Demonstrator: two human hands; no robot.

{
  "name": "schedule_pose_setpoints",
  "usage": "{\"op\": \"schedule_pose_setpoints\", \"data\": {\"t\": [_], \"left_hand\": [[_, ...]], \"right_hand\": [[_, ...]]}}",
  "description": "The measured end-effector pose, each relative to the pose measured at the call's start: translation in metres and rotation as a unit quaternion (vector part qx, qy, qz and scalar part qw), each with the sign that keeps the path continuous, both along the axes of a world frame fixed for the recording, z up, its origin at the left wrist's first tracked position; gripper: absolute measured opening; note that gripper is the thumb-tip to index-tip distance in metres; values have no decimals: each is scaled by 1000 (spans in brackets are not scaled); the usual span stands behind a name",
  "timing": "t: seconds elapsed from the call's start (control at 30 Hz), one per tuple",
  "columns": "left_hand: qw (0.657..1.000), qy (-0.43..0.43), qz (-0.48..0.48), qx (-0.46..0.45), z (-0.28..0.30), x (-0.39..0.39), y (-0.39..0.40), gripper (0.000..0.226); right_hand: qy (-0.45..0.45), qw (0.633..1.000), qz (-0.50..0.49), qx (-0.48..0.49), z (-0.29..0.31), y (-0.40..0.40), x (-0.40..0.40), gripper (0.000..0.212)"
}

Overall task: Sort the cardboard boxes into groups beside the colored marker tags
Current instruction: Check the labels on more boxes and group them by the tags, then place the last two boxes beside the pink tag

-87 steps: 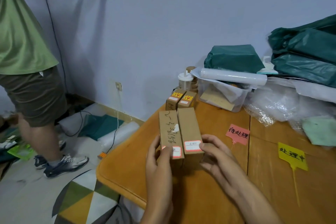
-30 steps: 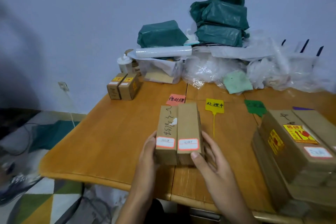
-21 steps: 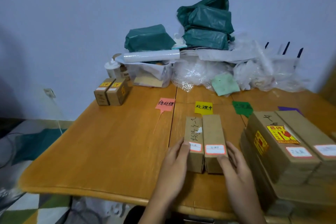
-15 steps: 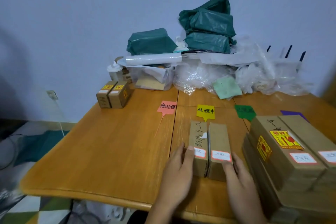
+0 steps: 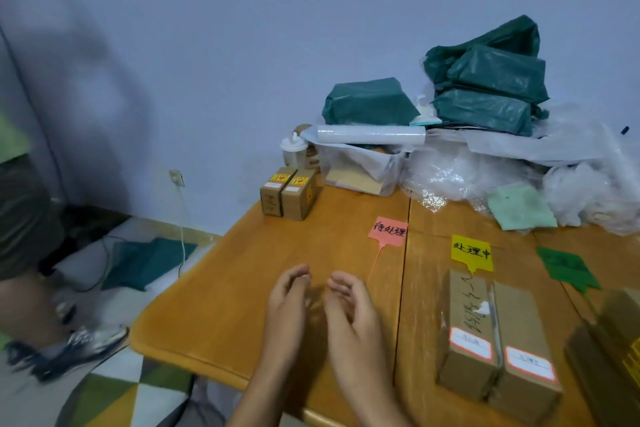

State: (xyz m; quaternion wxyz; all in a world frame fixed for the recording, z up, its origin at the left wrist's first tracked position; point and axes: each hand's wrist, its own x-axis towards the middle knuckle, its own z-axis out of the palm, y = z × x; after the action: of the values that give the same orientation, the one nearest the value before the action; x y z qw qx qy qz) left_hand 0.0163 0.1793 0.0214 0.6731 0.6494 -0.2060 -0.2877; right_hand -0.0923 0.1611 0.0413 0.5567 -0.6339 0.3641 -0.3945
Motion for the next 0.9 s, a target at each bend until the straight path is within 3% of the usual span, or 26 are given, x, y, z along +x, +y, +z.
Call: {"op": "schedule_pose_setpoints", "data": {"t": [0.2, 0.3, 0.4, 0.6, 0.8, 0.9], "left_hand": [[998, -14, 59, 27, -10, 110, -38, 24], [997, -19, 75, 29, -7, 160, -66, 41], [998, -22, 66, 12, 2, 194, -95, 56], [999, -14, 45, 18, 3, 234, -151, 60], [999, -31, 41, 13, -5, 235, -170, 26], [999, -30, 43, 12, -2, 222, -160, 17]], "right_hand": [[45, 998, 8, 49, -3, -75, 104, 39], [54, 997, -1, 58, -5, -112, 152, 51], [64, 996, -27, 56, -12, -148, 192, 58], [81, 993, -53, 72, -15, -205, 235, 65], [57, 996, -28, 66, -25, -229, 247, 46], [31, 994, -51, 88, -15, -208, 230, 50]]}}
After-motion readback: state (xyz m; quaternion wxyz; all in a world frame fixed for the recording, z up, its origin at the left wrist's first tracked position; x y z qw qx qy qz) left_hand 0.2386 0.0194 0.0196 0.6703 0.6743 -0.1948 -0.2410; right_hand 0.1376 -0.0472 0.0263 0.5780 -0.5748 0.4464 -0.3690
